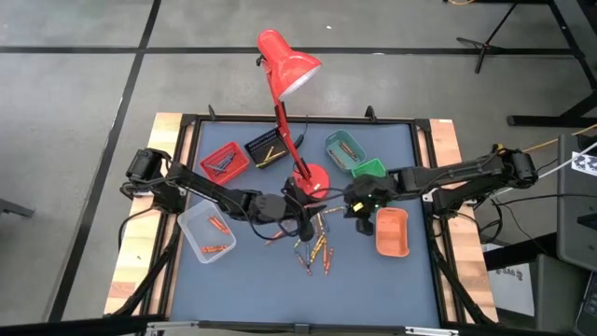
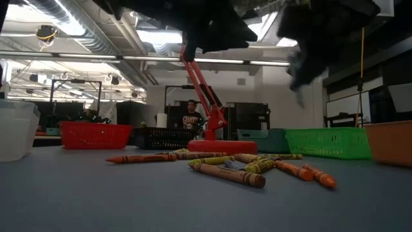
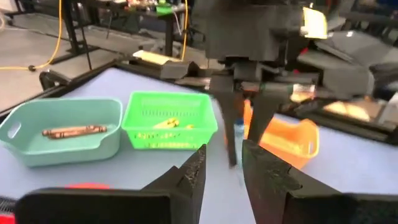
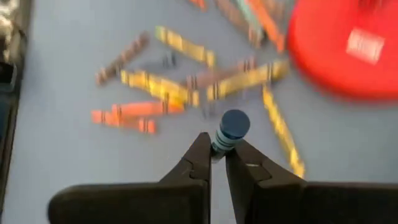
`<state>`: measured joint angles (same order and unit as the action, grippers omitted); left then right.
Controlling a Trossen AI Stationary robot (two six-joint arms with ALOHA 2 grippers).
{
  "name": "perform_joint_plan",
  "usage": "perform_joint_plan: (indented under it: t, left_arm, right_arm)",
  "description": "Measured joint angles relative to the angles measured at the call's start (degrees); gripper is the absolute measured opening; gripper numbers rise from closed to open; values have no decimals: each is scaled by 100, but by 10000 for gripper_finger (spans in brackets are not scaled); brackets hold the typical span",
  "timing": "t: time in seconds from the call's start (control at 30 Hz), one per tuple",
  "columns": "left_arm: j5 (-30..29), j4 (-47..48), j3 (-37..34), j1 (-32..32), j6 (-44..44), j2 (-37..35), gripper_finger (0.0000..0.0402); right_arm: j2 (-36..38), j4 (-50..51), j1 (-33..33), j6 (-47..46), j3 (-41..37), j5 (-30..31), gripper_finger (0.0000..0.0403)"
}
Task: Sort crayons
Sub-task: Put the blue green crayon into the bottom right orange bin
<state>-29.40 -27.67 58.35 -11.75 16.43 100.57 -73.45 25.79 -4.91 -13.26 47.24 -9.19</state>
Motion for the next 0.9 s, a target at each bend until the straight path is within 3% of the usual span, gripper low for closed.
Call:
perform_joint_plan:
  t: [0.27, 0.57, 0.9]
  left_arm:
    - [20, 511, -2, 0, 7, 0, 89]
    - [30, 635, -2, -2, 4, 0, 89]
    - [31, 633, -2, -4, -7, 0, 89]
  right_arm:
    - [0, 1452, 0, -682, -2, -931, 23]
    - [0, 1661, 0, -797, -2, -2262, 24]
    - [2, 3201, 0, -795, -2, -2354, 24]
